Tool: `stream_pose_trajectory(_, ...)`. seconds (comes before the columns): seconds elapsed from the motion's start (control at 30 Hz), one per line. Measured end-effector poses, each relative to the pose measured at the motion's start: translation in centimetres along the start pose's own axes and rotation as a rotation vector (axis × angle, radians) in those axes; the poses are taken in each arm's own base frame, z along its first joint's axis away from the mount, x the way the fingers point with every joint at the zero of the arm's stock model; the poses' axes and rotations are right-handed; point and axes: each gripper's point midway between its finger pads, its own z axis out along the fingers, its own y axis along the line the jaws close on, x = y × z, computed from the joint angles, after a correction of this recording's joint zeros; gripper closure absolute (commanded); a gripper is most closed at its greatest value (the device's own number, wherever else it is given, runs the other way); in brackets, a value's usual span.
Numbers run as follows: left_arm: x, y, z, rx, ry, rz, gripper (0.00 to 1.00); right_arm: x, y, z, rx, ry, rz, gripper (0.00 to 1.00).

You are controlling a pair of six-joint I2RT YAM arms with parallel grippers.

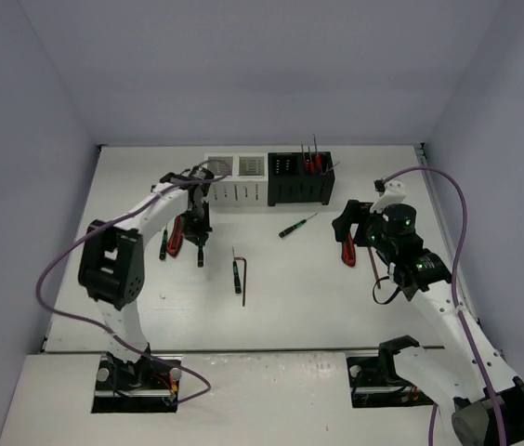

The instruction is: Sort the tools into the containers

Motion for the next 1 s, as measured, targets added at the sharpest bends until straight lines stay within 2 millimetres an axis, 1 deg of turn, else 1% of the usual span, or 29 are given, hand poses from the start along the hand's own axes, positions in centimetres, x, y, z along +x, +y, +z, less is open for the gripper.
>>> stream_pose_trajectory(0.07, -1.7, -0.3, -4.1, 0.048, -0.136, 0.004, 1.00, -0.1, 0.1, -0.1, -0.002, -0.006, 0.000, 0.25)
stream_pose_trajectory(0.23, -7.4, -1.5, -17.2, 0.208, -0.590, 0.038, 1.00, 0.0, 0.2, -0.2, -0.007, -0.003, -0.002, 0.25)
stream_pose_trajectory(0.3, -9.4, -1.9, -21.3, 0.253, -0.745, 0.057, 1.00, 0.0, 0.3, -0.2, -0.008, -0.001, -0.002, 0.25)
stream_pose_trajectory(0.33, -10.4, -2.2, -22.9, 0.270, -0.817, 0.070, 1.00, 0.0, 0.3, -0.2, -0.009, 0.000, -0.003, 0.25)
stream_pose_trajectory(0.37, -11.4, -2.5, -24.3, 0.285, -0.883, 0.083, 1.00, 0.0, 0.3, -0.2, -0.010, 0.000, -0.003, 0.25)
stream_pose_trajectory(0.4, -12.4, -2.9, -24.9, 0.295, -0.930, 0.097, 1.00, 0.0, 0.3, -0.2, -0.010, 0.001, -0.004, 0.25)
stream_pose_trajectory(0.47, -14.5, -3.8, -25.2, 0.304, -1.000, 0.122, 1.00, 0.1, 0.4, -0.2, -0.016, 0.004, -0.005, 0.25)
stream_pose_trajectory(0.53, -16.7, -4.8, -24.2, 0.304, -1.042, 0.151, 1.00, 0.2, 0.4, -0.3, -0.020, 0.008, -0.005, 0.24)
stream_pose_trajectory(0.6, -18.9, -6.0, -22.3, 0.300, -1.067, 0.183, 1.00, 0.3, 0.5, -0.3, -0.025, 0.014, -0.005, 0.24)
stream_pose_trajectory(0.67, -20.6, -7.0, -19.9, 0.293, -1.078, 0.219, 1.00, 0.4, 0.6, -0.3, -0.033, 0.018, -0.005, 0.24)
stream_pose_trajectory(0.77, -21.9, -7.8, -16.5, 0.269, -1.055, 0.264, 1.00, 0.6, 0.8, -0.4, -0.044, 0.026, -0.004, 0.24)
stream_pose_trajectory(0.8, -22.5, -8.1, -15.8, 0.262, -1.055, 0.275, 1.00, 0.6, 0.9, -0.4, -0.046, 0.028, -0.004, 0.24)
stream_pose_trajectory(0.9, -24.4, -9.0, -15.0, 0.255, -1.088, 0.296, 1.00, 0.7, 1.0, -0.7, -0.052, 0.030, -0.005, 0.24)
stream_pose_trajectory(1.0, -25.4, -9.4, -14.6, 0.253, -1.114, 0.305, 1.00, 0.8, 1.0, -1.1, -0.055, 0.033, -0.005, 0.24)
